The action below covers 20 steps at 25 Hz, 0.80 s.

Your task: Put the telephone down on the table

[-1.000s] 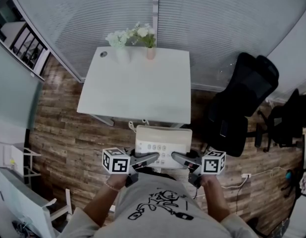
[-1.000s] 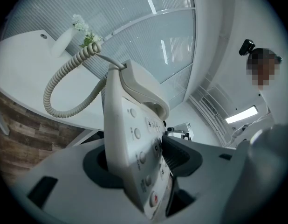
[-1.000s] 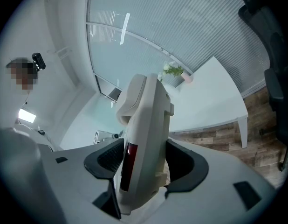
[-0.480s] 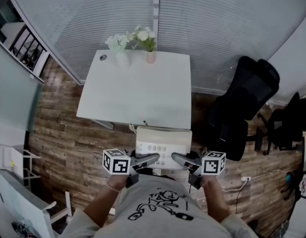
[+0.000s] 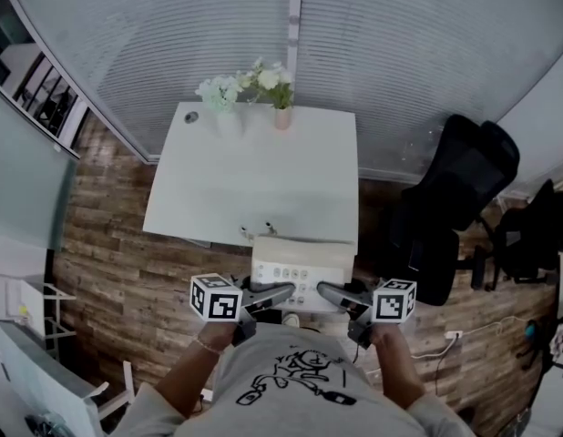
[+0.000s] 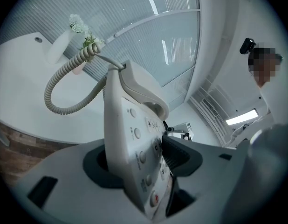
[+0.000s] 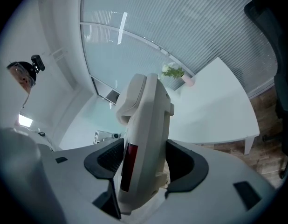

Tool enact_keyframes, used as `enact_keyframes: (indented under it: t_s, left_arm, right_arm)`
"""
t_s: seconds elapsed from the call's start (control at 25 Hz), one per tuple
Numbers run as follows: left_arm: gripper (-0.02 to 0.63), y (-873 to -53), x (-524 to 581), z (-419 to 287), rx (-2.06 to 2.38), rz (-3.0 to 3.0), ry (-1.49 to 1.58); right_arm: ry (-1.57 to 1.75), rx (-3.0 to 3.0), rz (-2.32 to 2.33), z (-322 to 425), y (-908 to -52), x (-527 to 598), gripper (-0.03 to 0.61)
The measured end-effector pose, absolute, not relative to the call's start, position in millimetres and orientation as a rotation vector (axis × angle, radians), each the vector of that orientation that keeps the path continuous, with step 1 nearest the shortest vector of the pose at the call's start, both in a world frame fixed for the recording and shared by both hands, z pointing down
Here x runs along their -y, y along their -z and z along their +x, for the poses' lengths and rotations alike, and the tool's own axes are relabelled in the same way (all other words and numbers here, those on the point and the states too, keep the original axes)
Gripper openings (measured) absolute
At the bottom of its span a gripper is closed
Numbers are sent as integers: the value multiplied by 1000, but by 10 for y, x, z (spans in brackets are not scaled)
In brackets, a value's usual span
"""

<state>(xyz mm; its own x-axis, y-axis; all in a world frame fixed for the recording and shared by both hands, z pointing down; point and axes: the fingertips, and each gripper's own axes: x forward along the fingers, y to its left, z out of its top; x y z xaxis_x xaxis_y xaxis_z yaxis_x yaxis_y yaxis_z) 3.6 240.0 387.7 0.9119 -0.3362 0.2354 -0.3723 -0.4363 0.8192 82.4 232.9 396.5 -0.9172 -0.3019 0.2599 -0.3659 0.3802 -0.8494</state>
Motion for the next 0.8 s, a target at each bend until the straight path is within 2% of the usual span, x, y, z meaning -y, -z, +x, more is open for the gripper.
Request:
enact_keyframes:
  t_s: [0.8]
  left_arm:
    - [245, -3913, -1354, -565, 465, 2045, -55]
  right_arm:
    - [-1630, 2533, 665, 206, -3988, -1308, 296]
